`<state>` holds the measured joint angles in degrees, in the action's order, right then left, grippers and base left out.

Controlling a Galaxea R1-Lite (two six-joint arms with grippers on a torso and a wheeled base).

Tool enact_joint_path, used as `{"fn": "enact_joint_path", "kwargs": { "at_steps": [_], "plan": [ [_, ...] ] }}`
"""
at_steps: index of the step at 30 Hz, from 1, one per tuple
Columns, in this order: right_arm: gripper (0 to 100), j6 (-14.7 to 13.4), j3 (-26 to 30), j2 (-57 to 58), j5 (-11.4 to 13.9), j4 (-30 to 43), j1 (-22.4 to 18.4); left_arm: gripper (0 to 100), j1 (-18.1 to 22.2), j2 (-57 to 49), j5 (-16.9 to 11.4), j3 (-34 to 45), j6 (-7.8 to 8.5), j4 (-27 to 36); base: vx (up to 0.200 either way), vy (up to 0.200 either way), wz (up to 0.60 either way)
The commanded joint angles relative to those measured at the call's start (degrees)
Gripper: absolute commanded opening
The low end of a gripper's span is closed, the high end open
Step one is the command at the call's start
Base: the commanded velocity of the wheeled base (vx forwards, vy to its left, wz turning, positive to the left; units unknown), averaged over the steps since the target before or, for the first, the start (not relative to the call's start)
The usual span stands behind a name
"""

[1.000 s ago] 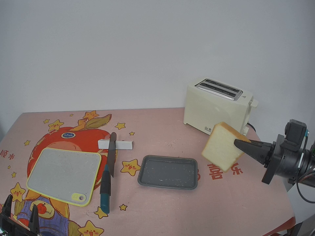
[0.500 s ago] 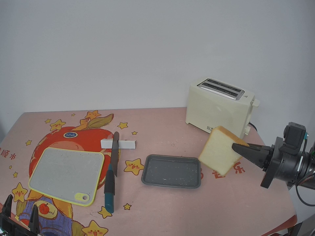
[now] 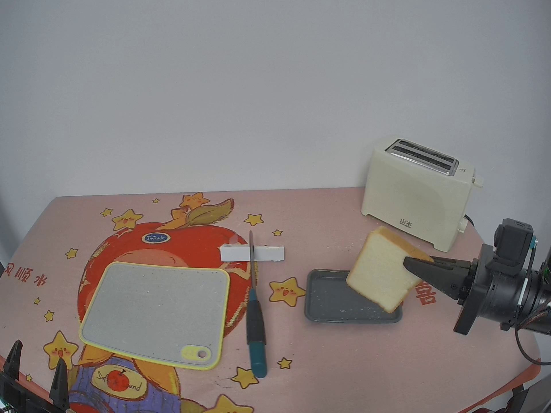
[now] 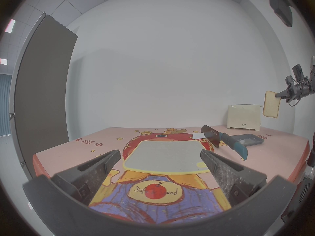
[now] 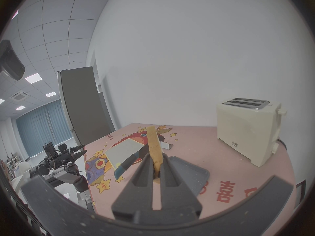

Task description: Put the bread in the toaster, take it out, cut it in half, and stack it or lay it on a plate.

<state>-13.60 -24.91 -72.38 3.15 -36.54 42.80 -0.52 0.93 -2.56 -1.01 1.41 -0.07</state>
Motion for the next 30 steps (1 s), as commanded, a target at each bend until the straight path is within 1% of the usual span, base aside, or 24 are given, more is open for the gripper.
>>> {"fn": "enact_joint_path", "kwargs": {
  "at_steps": [1, 5, 11, 19, 22, 27, 30],
  "plan": [
    [0, -0.02, 0.03, -0.13, 0.02, -0.03, 0.18, 100, 0.00, -0.49, 0.01, 1.01, -0.01, -0.01, 0.000, 0.200, 0.00],
    [0, -0.02, 0.30, -0.13, 0.02, -0.03, 0.27, 100, 0.00, -0.49, 0.01, 1.01, -0.01, -0.01, 0.000, 0.200, 0.00],
    [0, 0.77, 0.65, -0.22, 0.02, -0.12, 0.70, 100, 0.00, -0.49, 0.01, 1.01, -0.01, -0.01, 0.000, 0.200, 0.00],
    [0, 0.86, 1.00, -0.31, 0.11, -0.12, 0.97, 100, 0.00, -0.49, 0.01, 1.01, -0.01, -0.01, 0.000, 0.200, 0.00],
    [0, 0.77, 1.09, -0.31, 0.11, -0.12, 1.94, 100, 0.00, -0.49, 0.01, 1.01, -0.01, -0.01, 0.000, 0.200, 0.00],
    [0, 0.77, 1.26, -0.40, 0.28, -0.12, 2.20, 100, 0.00, -0.49, 0.01, 1.01, -0.01, -0.01, 0.000, 0.200, 0.00],
    [0, 0.60, 1.35, -1.10, 0.28, -0.12, 2.81, 100, 0.00, -0.49, 0.10, 1.01, -0.10, -0.01, 0.000, 0.000, 0.00]
  ]
}}
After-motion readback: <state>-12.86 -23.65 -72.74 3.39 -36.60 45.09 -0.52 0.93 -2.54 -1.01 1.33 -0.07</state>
